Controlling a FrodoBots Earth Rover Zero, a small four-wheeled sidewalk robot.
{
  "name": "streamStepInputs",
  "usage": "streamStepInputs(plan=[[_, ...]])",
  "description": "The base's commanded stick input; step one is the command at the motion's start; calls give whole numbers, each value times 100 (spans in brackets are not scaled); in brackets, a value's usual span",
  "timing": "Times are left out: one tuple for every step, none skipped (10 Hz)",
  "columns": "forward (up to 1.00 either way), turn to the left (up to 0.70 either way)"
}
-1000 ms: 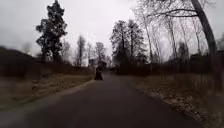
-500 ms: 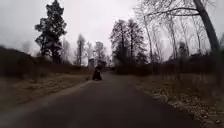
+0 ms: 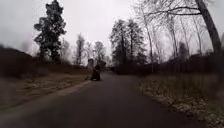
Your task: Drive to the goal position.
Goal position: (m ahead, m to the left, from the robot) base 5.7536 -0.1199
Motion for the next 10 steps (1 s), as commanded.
streamStepInputs(plan=[[45,0],[45,0],[45,0],[45,0],[45,0],[45,0],[45,0],[45,0],[45,0],[45,0]])
